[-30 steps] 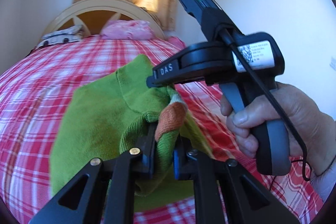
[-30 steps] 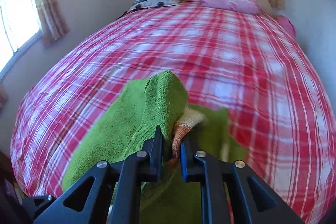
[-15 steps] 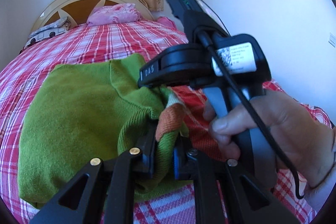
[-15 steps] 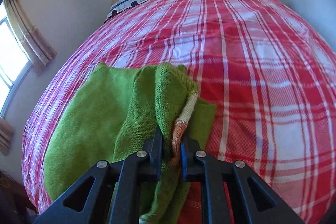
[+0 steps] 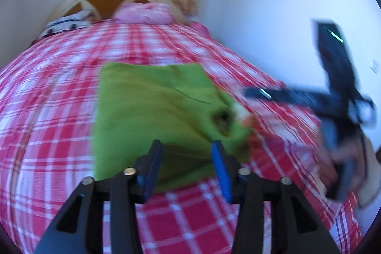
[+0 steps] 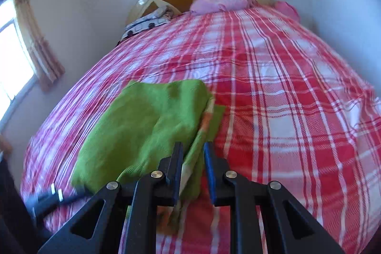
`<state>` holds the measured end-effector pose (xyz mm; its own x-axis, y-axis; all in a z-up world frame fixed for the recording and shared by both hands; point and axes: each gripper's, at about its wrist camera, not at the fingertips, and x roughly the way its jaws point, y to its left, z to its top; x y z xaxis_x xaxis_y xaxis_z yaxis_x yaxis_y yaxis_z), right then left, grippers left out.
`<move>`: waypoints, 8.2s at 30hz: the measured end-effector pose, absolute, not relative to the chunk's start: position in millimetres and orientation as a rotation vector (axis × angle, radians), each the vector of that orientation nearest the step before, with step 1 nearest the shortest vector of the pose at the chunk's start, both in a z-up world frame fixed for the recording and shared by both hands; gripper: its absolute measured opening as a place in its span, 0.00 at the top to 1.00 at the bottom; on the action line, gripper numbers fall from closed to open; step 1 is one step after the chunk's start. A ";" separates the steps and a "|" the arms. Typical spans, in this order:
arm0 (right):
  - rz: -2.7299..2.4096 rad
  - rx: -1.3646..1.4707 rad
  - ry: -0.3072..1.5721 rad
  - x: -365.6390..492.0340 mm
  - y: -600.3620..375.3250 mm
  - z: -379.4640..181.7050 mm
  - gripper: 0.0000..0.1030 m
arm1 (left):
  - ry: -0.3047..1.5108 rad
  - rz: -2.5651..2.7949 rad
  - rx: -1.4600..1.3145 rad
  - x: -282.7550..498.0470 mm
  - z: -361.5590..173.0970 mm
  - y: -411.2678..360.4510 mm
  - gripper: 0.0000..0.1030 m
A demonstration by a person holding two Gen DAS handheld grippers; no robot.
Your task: Fold small clothes
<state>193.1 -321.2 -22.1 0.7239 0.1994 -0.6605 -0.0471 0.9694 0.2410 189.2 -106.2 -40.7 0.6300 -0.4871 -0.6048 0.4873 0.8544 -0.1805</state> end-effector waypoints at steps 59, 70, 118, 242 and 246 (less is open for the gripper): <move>-0.022 0.112 0.784 224.3 -266.2 -80.7 0.95 | 0.746 -0.224 0.181 301.7 -78.6 -118.9 0.20; -0.009 0.136 0.736 227.3 -263.9 -86.1 0.95 | 0.781 -0.230 0.082 311.1 -87.2 -110.4 0.05; -0.025 0.007 0.767 285.7 -258.8 -87.1 0.66 | 0.853 -0.391 -0.085 338.9 -95.6 -108.1 0.48; 0.256 0.279 0.649 71.1 -33.1 -52.6 0.51 | 0.776 0.120 -0.116 99.5 -72.9 177.8 0.22; 0.140 0.198 0.434 26.9 -30.4 -16.6 0.21 | 0.710 0.154 -0.034 77.0 -52.6 166.3 0.09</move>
<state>26.8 -30.4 -16.6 0.8981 0.1759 -0.4030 -0.0918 0.9713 0.2193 77.0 166.3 -52.6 0.7474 0.1289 -0.6518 -0.1518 0.9882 0.0214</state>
